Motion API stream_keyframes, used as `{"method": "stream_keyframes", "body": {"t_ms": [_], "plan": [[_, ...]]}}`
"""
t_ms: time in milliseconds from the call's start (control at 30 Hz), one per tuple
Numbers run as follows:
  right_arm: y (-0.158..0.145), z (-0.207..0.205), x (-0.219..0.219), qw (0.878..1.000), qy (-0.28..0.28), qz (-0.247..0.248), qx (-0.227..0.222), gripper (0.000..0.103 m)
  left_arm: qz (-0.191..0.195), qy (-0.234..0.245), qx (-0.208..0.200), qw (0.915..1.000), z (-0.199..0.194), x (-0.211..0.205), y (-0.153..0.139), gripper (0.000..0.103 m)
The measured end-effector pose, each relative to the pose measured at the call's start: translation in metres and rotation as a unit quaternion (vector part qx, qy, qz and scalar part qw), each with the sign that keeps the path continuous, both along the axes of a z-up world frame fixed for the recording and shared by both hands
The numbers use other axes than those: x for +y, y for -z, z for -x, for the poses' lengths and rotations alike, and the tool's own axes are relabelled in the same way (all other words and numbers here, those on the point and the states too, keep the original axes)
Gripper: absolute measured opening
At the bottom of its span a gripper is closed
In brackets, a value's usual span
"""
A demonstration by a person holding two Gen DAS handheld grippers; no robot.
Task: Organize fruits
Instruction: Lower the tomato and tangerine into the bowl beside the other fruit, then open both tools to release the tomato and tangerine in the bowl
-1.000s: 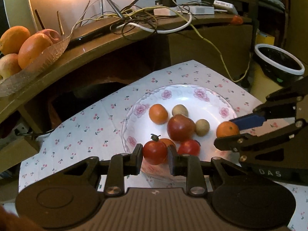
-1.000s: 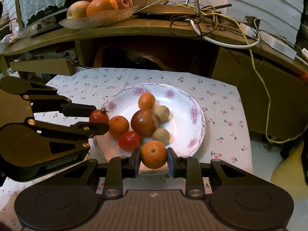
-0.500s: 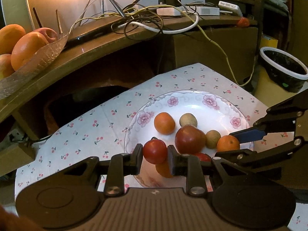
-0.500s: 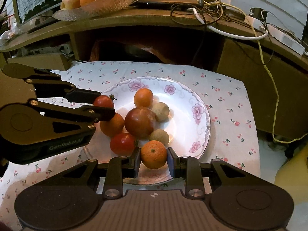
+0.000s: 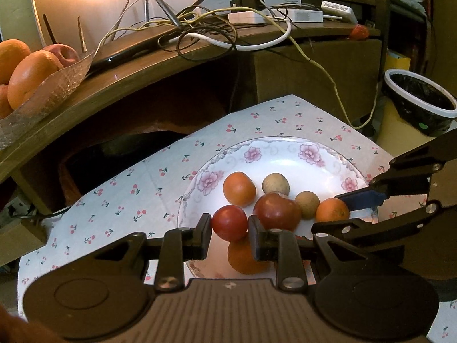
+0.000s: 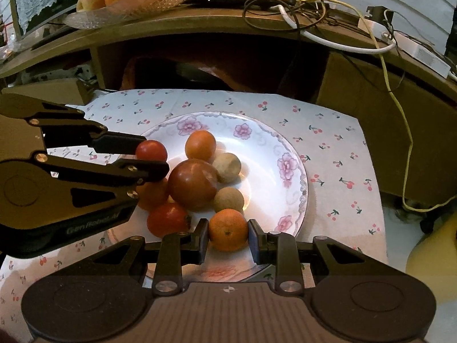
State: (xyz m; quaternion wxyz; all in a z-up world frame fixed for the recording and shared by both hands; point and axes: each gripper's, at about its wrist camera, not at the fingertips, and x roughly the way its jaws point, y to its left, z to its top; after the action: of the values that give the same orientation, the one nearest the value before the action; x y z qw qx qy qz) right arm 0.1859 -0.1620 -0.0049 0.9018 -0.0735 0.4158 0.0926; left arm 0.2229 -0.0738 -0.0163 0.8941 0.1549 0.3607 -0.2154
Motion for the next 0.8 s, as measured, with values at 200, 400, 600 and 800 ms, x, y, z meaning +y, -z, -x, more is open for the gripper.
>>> {"method": "stream_keyframes", "body": {"t_ms": [200,400,600,800], "plan": [[-0.0002,-0.0004,-0.002,1.0,0.006,-0.002,-0.002,0.029,-0.002,0.002,-0.002,1.0,0.0005,-0.0022,0.0,0.033],[-0.0001,-0.0008,-0.0028,1.0,0.008,-0.003,-0.003,0.03,-0.001,0.002,-0.001,1.0,0.001,-0.0022,-0.0003,0.033],[-0.0014,0.0005,-0.0028,1.0,0.009,-0.004,-0.006,0.03,-0.002,0.001,-0.002,1.0,0.0028,-0.0031,-0.0018,0.034],[-0.0033,0.0012,-0.0044,1.0,0.013,-0.004,-0.009,0.031,0.002,0.004,-0.005,1.0,0.0048,-0.0031,-0.0054,0.034]]}}
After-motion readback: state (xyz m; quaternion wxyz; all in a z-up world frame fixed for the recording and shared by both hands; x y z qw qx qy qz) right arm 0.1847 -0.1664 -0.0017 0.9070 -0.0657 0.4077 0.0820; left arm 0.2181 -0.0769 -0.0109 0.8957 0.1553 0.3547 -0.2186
